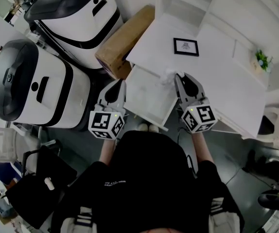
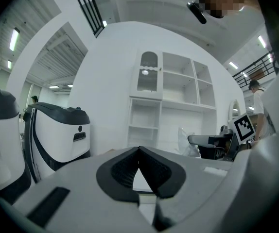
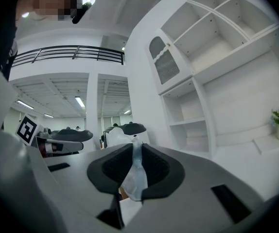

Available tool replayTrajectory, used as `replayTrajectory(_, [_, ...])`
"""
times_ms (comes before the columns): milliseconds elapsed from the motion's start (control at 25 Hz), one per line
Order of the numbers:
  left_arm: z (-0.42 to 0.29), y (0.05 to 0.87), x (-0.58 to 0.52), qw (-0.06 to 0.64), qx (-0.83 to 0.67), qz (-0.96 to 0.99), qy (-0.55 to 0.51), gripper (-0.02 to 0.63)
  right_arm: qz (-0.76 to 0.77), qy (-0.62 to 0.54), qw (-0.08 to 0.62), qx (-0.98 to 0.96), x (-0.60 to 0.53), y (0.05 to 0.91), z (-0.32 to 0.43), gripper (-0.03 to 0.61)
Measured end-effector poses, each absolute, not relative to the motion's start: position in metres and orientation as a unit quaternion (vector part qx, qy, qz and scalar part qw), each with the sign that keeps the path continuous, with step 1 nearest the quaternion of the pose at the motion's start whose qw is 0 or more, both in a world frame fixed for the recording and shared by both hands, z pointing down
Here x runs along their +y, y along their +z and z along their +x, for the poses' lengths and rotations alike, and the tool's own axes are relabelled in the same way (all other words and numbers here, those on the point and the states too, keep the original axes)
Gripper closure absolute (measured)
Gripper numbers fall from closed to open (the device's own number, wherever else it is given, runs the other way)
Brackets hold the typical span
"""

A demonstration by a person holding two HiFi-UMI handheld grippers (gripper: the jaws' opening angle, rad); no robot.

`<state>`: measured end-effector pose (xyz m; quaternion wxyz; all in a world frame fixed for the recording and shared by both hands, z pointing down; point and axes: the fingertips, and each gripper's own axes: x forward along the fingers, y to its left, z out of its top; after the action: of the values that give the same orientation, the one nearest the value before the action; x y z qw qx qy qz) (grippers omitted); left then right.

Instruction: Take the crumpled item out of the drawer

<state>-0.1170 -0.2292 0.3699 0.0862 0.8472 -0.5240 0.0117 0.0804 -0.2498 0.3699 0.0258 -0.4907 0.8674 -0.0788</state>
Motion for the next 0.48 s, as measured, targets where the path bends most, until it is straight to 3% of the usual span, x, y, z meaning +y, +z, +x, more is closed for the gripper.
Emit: replayTrajectory(480, [-0.1194,0.3711,-0.2305,0.086,-0.523,0.848,0.014,0.615,-0.493,-0.072,0.022,0.867,-0.2506,0.3702,0.0766,0.529])
